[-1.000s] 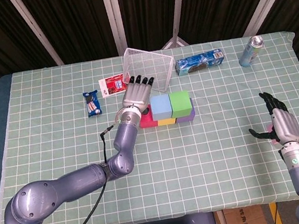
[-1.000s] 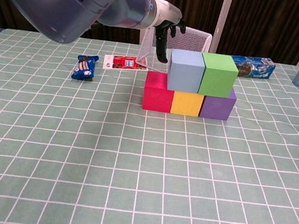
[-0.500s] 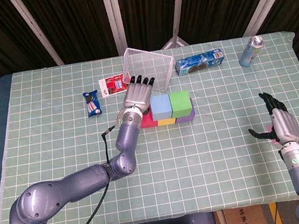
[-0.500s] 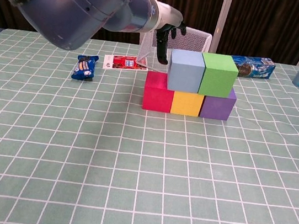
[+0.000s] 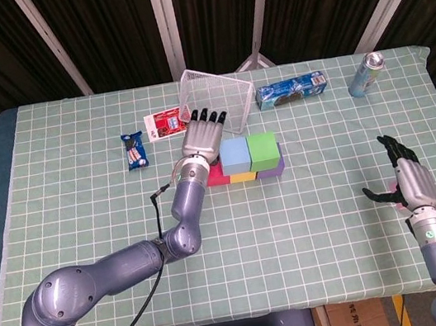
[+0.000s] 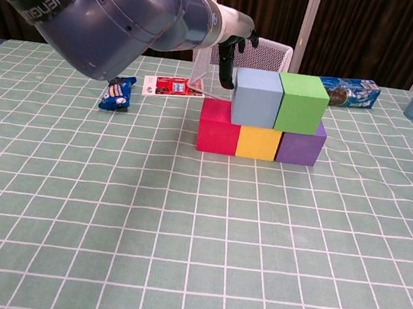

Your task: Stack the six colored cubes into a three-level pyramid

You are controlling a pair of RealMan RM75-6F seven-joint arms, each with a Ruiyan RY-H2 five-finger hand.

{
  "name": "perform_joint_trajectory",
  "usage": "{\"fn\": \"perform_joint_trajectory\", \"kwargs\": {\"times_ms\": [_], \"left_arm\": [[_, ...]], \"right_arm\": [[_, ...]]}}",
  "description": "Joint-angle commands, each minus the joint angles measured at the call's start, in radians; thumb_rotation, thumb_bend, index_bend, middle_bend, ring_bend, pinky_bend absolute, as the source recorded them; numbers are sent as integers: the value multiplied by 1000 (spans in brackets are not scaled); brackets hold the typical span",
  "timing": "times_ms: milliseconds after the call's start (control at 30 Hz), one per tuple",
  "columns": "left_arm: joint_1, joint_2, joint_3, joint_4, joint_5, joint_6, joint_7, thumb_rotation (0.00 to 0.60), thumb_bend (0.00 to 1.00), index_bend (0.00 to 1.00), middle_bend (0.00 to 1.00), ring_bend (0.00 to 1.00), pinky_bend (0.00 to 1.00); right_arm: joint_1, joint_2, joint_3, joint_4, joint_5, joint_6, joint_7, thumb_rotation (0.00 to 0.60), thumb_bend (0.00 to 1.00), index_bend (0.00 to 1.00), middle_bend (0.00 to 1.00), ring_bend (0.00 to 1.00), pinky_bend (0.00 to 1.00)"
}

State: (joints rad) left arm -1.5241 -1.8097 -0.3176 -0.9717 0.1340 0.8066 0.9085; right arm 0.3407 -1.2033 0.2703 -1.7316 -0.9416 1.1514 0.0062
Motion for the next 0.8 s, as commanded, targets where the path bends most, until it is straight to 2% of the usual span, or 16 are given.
{"fn": "perform_joint_trajectory", "kwargs": {"times_ms": [33,800], "left_arm": [[1,-5,-5,6,3,-1,1,600,379,0,89,10,12],[11,-52,-48,67,36,3,17,600,379,0,97,10,12]], "right_arm": [[0,0,0,0,0,0,0,600,236,0,0,0,0],[2,-1,-5,2,4,-7,-2,600,236,0,0,0,0]]}}
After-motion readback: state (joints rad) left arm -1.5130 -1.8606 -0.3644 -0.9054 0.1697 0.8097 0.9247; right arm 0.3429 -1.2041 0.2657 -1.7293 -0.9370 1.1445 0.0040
